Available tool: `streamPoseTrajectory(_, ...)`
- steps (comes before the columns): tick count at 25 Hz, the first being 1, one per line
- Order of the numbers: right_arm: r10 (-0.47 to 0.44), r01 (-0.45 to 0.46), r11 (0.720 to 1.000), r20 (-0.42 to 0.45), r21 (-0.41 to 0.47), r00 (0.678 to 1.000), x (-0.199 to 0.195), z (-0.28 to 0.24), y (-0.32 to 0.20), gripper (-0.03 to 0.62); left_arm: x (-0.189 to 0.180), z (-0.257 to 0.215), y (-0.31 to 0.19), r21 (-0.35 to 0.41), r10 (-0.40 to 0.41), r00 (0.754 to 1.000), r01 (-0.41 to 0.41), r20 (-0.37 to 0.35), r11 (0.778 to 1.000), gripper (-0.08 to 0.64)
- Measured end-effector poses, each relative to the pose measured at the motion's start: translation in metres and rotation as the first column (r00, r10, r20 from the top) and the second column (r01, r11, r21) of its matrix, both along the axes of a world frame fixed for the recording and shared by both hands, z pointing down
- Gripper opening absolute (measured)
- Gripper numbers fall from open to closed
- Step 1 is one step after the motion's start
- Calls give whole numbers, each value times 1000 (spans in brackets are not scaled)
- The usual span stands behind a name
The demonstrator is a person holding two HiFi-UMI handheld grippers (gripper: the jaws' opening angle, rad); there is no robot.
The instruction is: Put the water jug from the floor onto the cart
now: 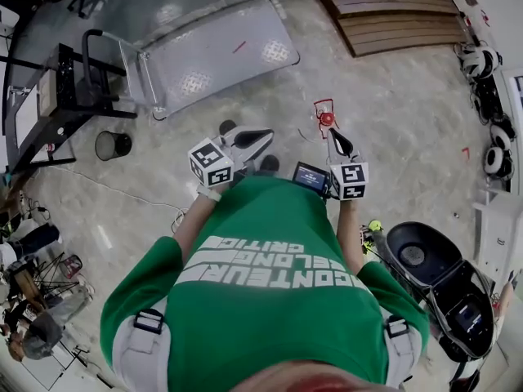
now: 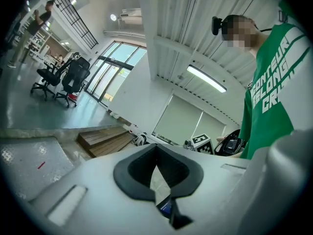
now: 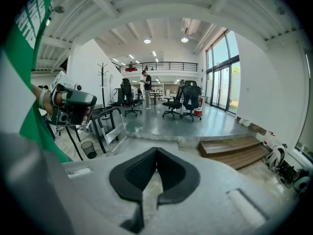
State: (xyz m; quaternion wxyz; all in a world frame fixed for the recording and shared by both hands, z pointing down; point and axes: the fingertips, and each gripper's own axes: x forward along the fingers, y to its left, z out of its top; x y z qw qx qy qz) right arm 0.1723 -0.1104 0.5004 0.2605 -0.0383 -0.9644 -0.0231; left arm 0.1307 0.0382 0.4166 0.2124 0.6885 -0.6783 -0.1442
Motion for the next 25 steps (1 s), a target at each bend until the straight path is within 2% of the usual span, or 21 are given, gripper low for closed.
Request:
streamPoseTrajectory(10,2,-2,1000,-36,9,999,-6,1,-1,-6,-15,-1,-4,13,6,1000,-5,-21,1000,15)
streamPoseTrajectory(17,-3,5,999,-64,32,998,-33,6,3,-6,-56,6,14,27,-35,999,36,-34,999,15)
streamPoseTrajectory(25,-17,24,997,-83,75,996,-97,-4,10,-6,-121,1,19,59,-31,998,34,-50,998,15)
